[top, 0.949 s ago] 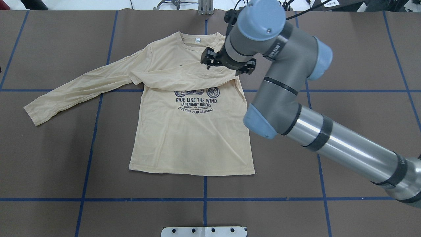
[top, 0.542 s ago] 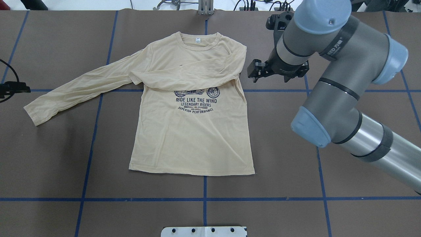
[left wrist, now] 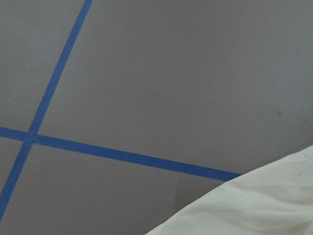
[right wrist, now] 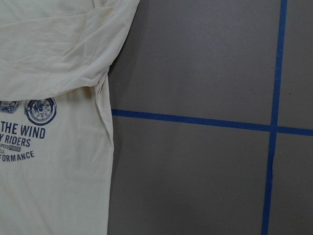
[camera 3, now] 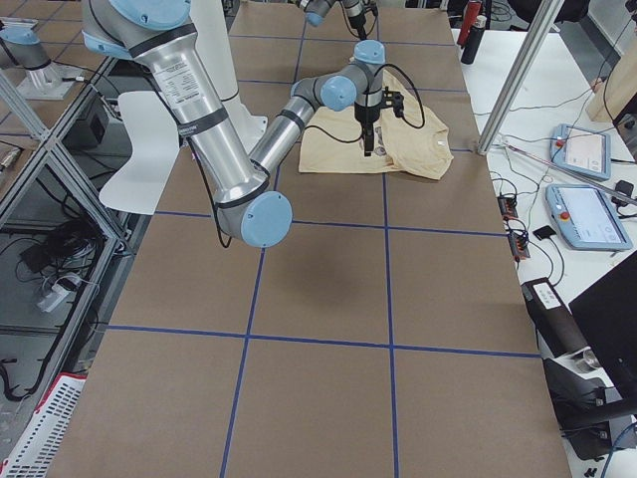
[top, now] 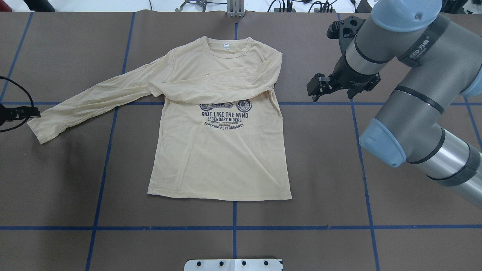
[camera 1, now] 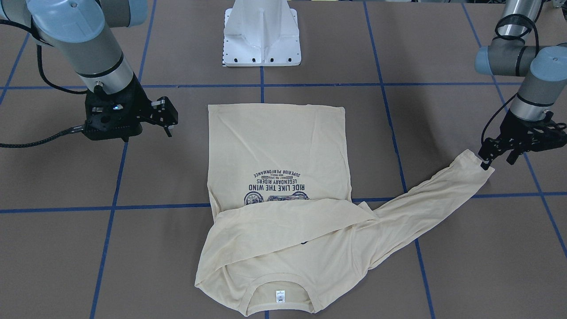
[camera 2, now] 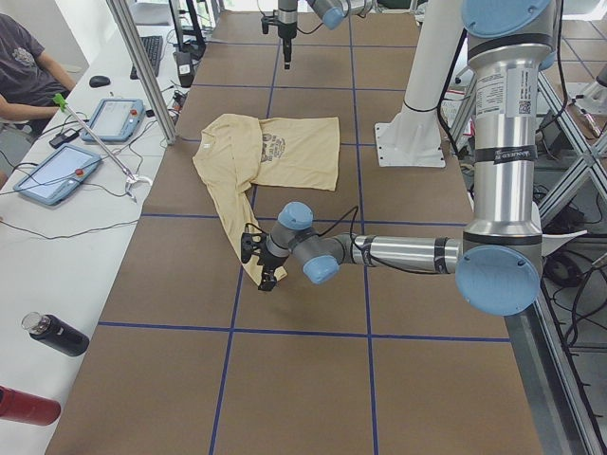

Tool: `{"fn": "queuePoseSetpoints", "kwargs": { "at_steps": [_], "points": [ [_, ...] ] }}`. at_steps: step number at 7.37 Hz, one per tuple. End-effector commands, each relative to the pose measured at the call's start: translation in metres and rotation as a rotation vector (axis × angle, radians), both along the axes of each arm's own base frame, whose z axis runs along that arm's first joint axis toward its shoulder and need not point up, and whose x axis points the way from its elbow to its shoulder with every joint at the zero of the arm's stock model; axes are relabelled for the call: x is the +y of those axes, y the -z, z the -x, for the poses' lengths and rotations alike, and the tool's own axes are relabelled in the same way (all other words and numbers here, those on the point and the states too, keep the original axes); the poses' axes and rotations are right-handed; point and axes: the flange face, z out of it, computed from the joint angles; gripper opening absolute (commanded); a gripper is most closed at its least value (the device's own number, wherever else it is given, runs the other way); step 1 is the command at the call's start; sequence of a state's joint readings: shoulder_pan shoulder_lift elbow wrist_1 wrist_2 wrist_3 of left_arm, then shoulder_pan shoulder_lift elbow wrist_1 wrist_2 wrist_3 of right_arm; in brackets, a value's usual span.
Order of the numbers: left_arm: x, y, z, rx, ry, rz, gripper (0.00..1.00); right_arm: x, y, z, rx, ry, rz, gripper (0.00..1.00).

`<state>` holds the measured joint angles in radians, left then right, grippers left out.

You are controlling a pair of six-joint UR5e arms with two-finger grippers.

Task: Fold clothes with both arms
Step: 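Lower the left gripper to the cuff of the other sleeve and grasp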

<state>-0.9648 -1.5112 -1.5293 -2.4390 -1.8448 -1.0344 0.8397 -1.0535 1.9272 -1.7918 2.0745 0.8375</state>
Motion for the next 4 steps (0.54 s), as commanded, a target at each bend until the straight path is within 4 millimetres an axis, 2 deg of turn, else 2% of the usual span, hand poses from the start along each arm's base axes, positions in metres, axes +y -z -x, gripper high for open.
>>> {"fn": "queuePoseSetpoints", "kwargs": {
  "at_steps": [1,2,4],
  "points": [
    [0.0014,-0.0105,-0.0009,-0.016,-0.012,0.009,0.81,0.0004,-0.0025,-0.0008,0.001,0.003,0.002,1.00],
    [0.0018,-0.0178,-0.0016,-0.027,-0.019,0.016,0.81,0.0008,-0.0016,0.0000,0.000,0.003,0.002,1.00],
    [0.0000,-0.0166,-0.0070,-0.024,-0.028,0.016,0.81,0.0012,-0.0019,-0.0003,0.000,-0.001,0.006,1.00]
  ]
}}
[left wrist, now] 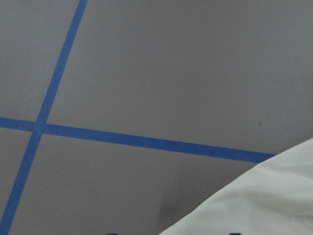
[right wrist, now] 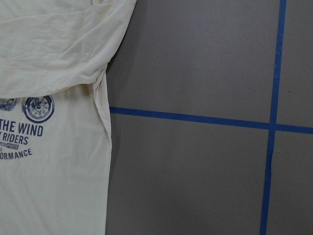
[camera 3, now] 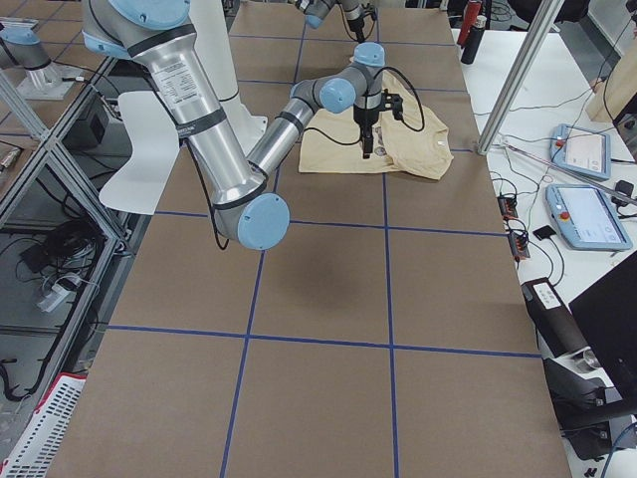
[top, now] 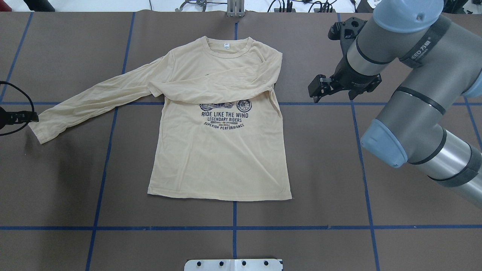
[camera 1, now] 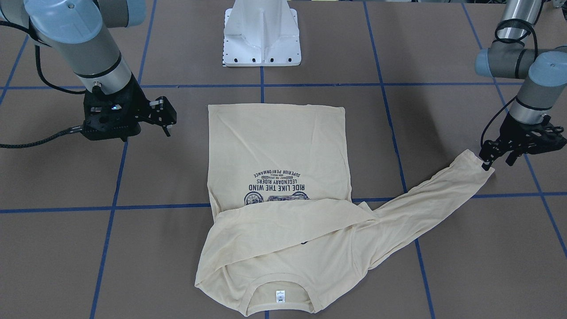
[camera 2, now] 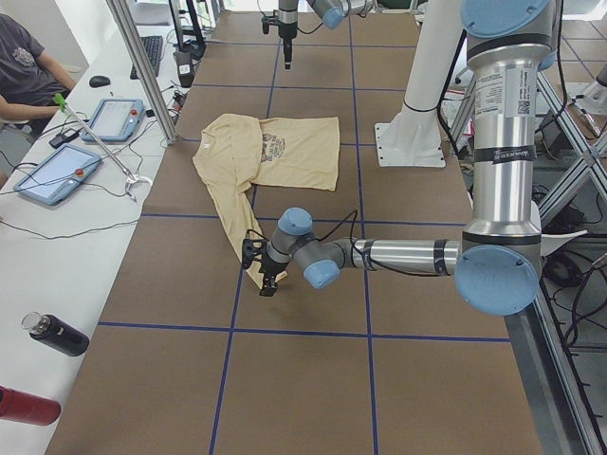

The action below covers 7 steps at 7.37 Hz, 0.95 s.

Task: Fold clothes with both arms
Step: 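Lower the left gripper to the cuff of the other sleeve and grasp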

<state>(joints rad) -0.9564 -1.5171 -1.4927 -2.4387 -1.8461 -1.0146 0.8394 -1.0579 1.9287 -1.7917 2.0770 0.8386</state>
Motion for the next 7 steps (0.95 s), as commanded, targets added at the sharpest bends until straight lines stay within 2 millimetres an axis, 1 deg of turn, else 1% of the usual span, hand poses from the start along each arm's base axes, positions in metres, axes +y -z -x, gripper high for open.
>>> {"fn": "queuePoseSetpoints", "kwargs": {
  "at_steps": [1,4,7],
  "points": [
    [-0.0003,-0.0001,-0.0069,0.000,-0.014,0.005,0.76,0.0004,0.0001,-0.0001,-0.001,-0.002,0.002,1.00],
    [0.0022,0.0006,-0.0157,0.001,-0.031,0.004,0.75,0.0000,0.0009,-0.0001,0.000,-0.006,0.002,1.00],
    [0.0029,-0.0012,-0.0165,0.000,-0.033,0.009,0.75,0.0007,0.0011,0.0007,-0.002,-0.007,0.005,1.00]
  ]
}}
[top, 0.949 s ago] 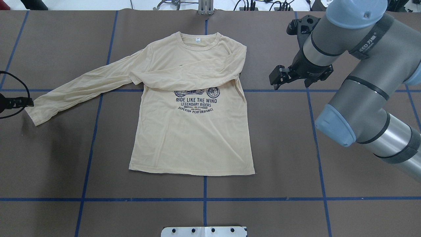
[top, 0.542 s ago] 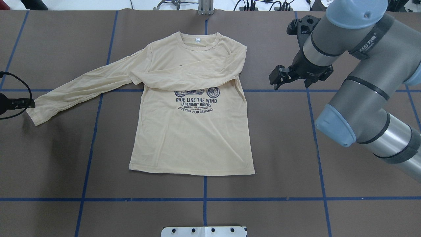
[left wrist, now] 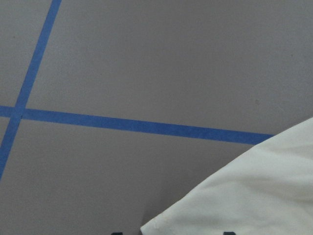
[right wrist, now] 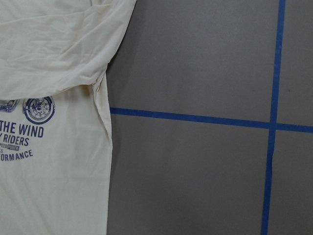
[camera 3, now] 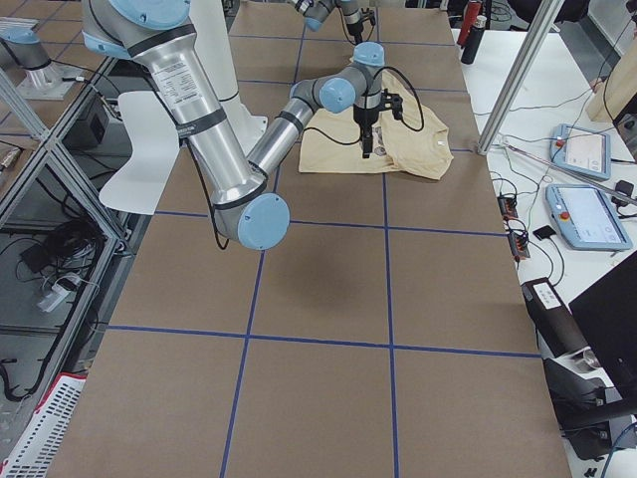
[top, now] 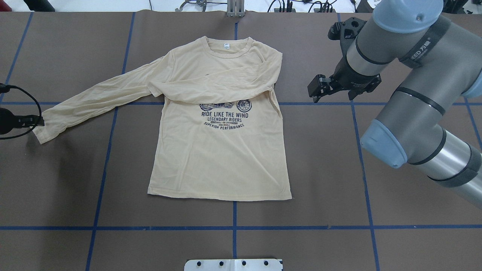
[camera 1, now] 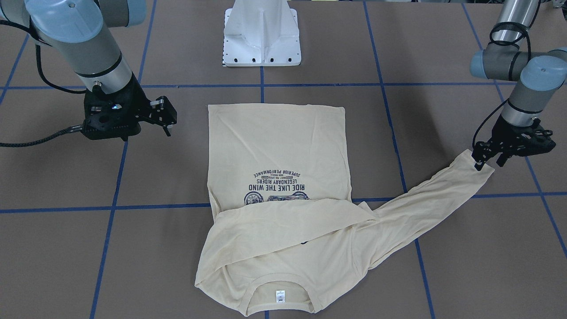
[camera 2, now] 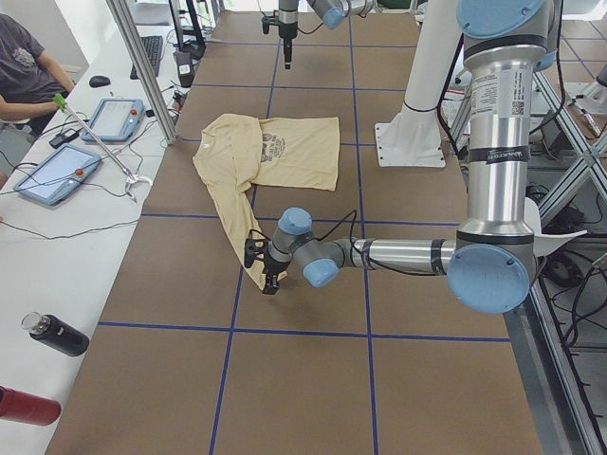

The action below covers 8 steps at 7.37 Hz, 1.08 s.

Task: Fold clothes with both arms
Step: 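Lower the left gripper to the cuff of the other sleeve and grasp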

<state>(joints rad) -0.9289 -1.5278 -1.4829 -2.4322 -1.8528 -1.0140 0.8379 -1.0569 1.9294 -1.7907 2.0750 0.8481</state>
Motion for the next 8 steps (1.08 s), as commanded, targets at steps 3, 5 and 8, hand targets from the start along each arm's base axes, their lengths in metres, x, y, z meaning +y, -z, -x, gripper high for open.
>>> {"fn": "queuePoseSetpoints", "kwargs": {
  "at_steps": [3,5,8],
  "points": [
    [0.0002,-0.0053,-0.0005,-0.006,-0.002,0.007,0.71,0.0005,0.0019,-0.0001,-0.004,-0.001,-0.003,1.00],
    [-0.0005,-0.0094,-0.0009,-0.012,-0.004,0.011,0.71,0.0010,0.0030,-0.0008,-0.005,-0.003,-0.005,1.00],
    [-0.0053,-0.0082,-0.0046,-0.010,-0.003,0.011,0.47,0.0010,0.0028,-0.0018,-0.006,-0.003,-0.004,1.00]
  ]
}}
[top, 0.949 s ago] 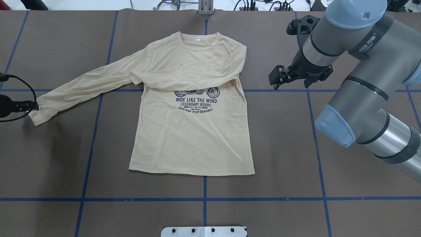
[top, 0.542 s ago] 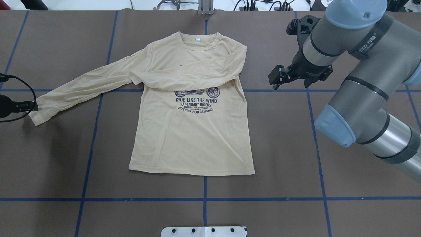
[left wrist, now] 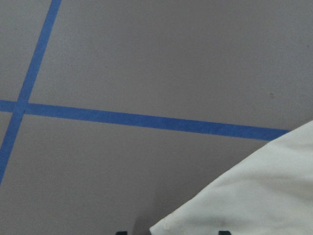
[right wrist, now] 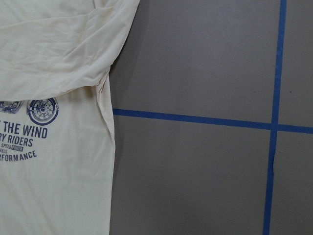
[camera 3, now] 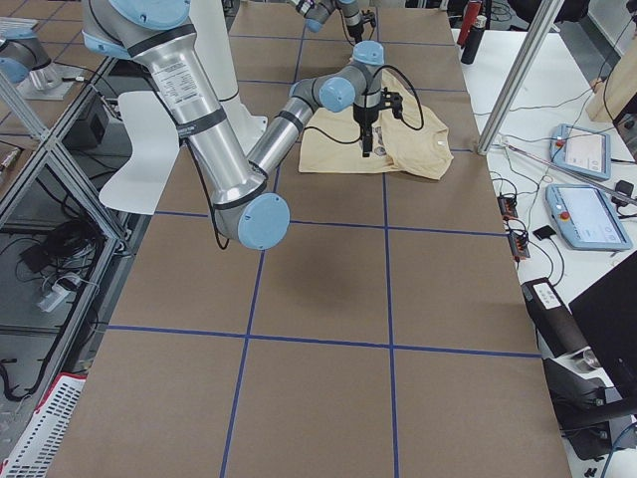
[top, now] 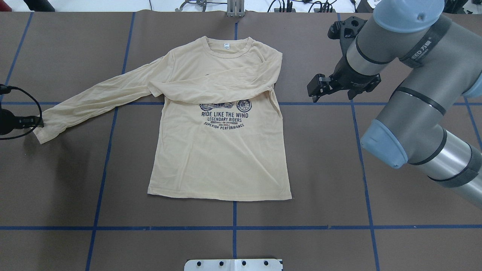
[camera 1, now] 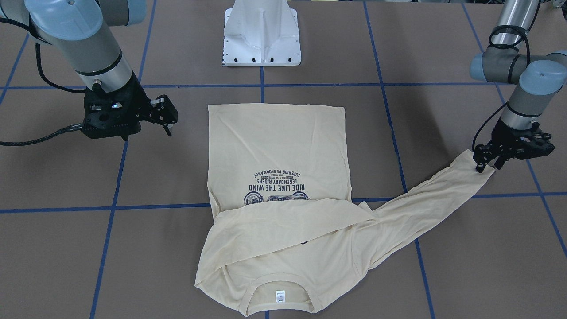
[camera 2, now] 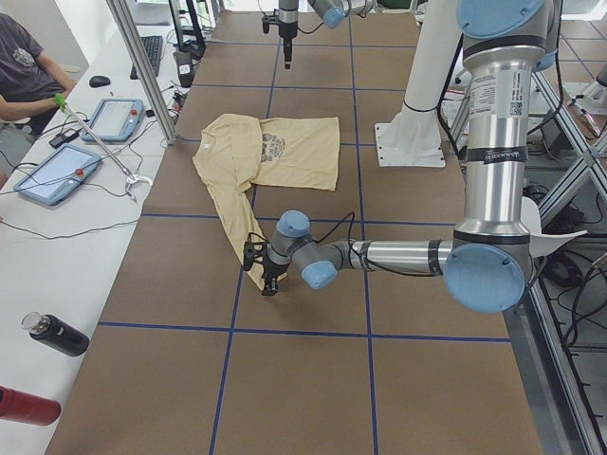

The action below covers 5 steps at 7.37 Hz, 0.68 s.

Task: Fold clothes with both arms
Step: 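Lower the left gripper to the cuff of the other sleeve and grasp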

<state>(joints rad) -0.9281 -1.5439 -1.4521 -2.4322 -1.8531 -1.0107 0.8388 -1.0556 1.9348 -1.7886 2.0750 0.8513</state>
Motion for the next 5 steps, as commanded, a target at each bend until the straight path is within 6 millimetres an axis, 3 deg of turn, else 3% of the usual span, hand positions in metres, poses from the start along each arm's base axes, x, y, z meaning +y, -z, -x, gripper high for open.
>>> {"fn": "queuePoseSetpoints", "kwargs": {
  "at_steps": [1,3,5],
  "points": [
    [-0.001,0.002,-0.001,0.000,0.001,-0.002,0.28,0.001,0.001,-0.001,-0.002,0.000,-0.002,1.00],
    [-0.002,0.009,-0.002,0.008,0.000,-0.010,0.00,0.001,-0.001,-0.001,-0.001,0.002,0.000,1.00],
    [-0.003,0.023,-0.002,0.022,-0.001,-0.028,0.00,0.000,-0.001,-0.002,0.000,0.000,0.001,1.00]
  ]
}}
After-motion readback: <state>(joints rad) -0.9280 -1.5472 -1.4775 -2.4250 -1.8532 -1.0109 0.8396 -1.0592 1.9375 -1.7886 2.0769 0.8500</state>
